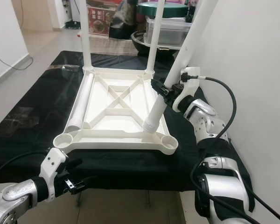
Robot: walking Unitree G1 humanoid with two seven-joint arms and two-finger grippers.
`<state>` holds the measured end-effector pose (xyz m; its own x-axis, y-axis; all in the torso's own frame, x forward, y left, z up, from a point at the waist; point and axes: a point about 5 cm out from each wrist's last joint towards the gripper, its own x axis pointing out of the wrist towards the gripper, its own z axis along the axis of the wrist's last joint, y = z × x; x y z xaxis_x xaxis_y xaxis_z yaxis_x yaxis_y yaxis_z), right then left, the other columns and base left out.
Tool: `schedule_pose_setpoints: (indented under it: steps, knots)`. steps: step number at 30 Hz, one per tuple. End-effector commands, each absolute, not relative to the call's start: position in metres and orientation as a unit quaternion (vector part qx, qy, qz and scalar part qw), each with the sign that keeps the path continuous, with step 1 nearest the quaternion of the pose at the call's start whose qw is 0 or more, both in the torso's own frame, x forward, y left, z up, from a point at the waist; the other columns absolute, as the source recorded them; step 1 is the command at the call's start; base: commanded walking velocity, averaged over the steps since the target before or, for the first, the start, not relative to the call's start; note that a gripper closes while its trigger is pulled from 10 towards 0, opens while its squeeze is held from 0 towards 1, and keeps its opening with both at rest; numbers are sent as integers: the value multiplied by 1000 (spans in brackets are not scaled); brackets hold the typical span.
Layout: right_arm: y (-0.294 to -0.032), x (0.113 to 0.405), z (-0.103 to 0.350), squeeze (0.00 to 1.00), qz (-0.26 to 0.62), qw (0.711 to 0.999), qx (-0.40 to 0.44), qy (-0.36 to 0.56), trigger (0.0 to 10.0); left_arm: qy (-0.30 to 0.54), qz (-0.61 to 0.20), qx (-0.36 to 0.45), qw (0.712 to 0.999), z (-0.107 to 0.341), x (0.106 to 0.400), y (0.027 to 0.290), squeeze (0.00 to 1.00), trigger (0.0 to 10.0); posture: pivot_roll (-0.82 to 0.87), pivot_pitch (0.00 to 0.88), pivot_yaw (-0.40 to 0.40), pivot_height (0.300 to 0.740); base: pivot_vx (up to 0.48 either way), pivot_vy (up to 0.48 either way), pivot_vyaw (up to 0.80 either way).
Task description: Building children table
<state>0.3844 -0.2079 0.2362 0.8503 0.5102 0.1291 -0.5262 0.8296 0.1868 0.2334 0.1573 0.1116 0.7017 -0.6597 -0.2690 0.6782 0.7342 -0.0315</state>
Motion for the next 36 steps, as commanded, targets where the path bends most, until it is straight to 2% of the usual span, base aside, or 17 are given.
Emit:
schedule_pose_setpoints:
  steps: [1,15,27,28,29,30,31,32,33,36]
  knots:
    - [-215,383,234,0,263,959,100,-39,0,129,-366,37,921,111,232,155,0,10000,93,0,-88,740,0,0,0]
    - [-234,380,229,0,240,969,57,-33,0,131,-367,43,920,107,234,154,0,10000,82,0,-84,740,0,0,0]
    - [-236,382,226,0,226,969,100,-22,0,128,-370,39,919,108,235,153,0,10000,80,0,-81,740,0,0,0]
    - [-241,388,221,0,165,977,131,8,0,127,-370,39,920,109,235,153,0,10000,78,0,-81,740,0,0,0]
    - [-251,393,212,0,55,979,194,34,0,127,-370,39,920,108,236,153,0,10000,82,0,-84,740,0,0,0]
    - [-251,393,212,0,55,979,194,34,0,127,-370,39,920,108,236,153,0,10000,82,0,-84,740,0,0,0]
    - [-256,394,204,0,-19,970,236,59,0,126,-370,40,920,108,236,153,0,10000,82,0,-84,740,0,0,0]
    - [-256,394,204,0,-19,970,236,59,0,126,-370,40,920,108,236,153,0,10000,82,0,-84,740,0,0,0]
    - [-258,395,197,0,-71,961,260,69,0,126,-370,40,920,108,236,152,0,10000,89,0,-88,740,0,0,0]
    - [-257,394,187,0,-114,948,288,70,0,126,-370,39,920,108,235,152,0,10000,106,0,-97,740,0,0,0]
